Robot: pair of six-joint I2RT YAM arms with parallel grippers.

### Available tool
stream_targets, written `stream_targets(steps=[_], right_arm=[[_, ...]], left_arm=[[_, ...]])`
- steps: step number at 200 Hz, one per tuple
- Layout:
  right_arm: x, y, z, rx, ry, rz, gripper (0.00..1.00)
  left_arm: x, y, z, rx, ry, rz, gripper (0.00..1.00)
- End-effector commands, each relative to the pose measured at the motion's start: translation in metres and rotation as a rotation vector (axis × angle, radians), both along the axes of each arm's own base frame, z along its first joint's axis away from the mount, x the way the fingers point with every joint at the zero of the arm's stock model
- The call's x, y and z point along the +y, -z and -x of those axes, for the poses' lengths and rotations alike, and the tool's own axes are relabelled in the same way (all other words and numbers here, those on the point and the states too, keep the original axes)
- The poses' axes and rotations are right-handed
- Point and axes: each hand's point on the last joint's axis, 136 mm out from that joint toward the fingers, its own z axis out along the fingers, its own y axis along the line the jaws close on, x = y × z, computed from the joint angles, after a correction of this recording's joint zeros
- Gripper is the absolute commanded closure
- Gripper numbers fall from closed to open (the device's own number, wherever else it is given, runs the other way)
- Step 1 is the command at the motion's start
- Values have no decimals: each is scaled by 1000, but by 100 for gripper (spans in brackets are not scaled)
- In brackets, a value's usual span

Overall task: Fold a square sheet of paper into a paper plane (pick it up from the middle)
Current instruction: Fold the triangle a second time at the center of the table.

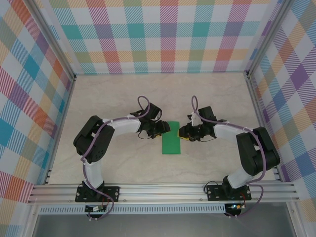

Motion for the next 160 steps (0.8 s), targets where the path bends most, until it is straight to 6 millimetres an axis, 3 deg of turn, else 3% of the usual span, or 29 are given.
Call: stream_targets(steps=[1, 64, 160], right_arm=[[1, 15, 4, 44, -2, 3, 73], [5, 24, 0, 75, -5, -2, 73], [-5, 43, 6, 116, 3, 73, 74]], left_arm=[[-1, 5, 1, 20, -5, 22, 46], [-4, 7, 2, 29, 3, 37, 46], [-9, 5, 2, 30, 14, 64, 45]])
